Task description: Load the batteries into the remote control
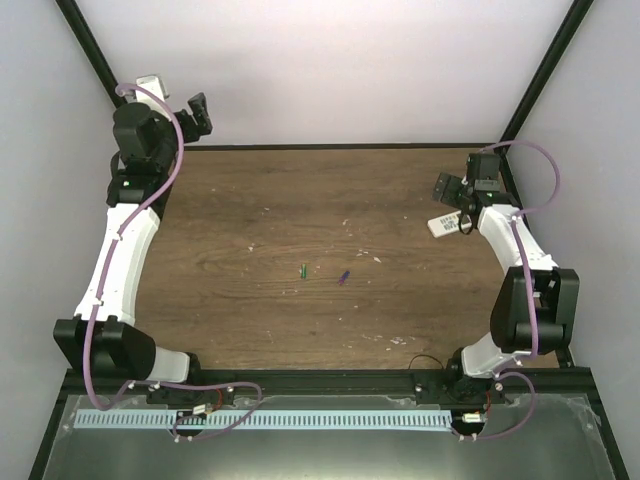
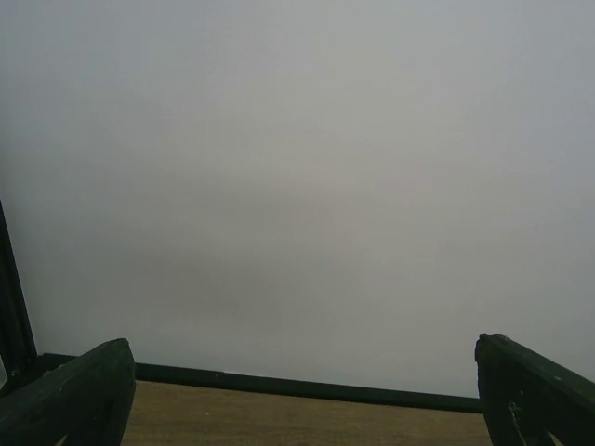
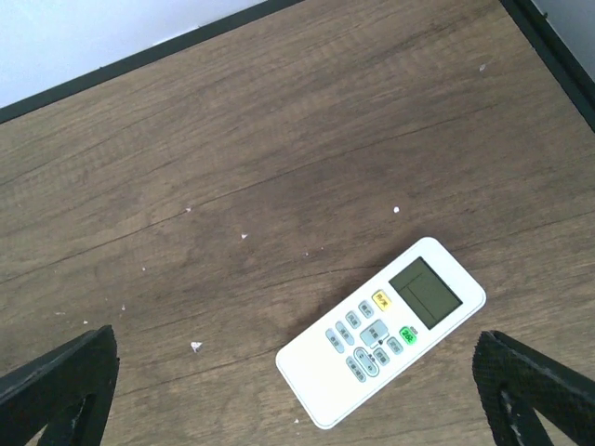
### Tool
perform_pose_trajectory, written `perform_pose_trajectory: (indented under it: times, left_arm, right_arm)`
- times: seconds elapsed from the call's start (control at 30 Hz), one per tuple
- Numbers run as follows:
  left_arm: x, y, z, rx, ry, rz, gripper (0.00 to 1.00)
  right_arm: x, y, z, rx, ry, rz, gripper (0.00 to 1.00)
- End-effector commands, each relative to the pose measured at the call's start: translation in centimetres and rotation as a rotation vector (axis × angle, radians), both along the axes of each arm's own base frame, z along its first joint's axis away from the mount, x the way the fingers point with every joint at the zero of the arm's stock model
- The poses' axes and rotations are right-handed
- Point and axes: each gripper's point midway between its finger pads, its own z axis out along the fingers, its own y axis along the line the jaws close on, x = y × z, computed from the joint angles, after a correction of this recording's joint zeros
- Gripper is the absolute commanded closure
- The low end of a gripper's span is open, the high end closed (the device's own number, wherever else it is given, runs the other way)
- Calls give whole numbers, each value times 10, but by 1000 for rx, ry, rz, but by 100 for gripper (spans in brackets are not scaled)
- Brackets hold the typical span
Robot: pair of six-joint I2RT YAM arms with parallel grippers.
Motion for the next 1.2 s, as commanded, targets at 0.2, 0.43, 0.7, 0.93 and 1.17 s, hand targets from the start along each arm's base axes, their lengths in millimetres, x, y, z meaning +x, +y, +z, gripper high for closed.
perform_pose_trajectory:
  times: [0.2,0.43,0.7,0.93,1.17]
  left_arm:
    - [-5,13,10,-15,-34,40,0]
    - [-13,-21,12,41,-55,-182,0]
    - [-5,-21,1,35,-14,-189,0]
    - [-4,-21,-10,61,4,-189,0]
    - [0,-22,-38,55,75,-199,1]
  right_arm:
    - [9,-6,18,6,-15,-42,0]
    - [-3,-12,-1,47,87,-133,0]
    - [-6,-8,-29,147,230,-219,0]
    - [-4,-6,-54,170,321,-245,0]
    - [2,-3,-83,182,410,-241,0]
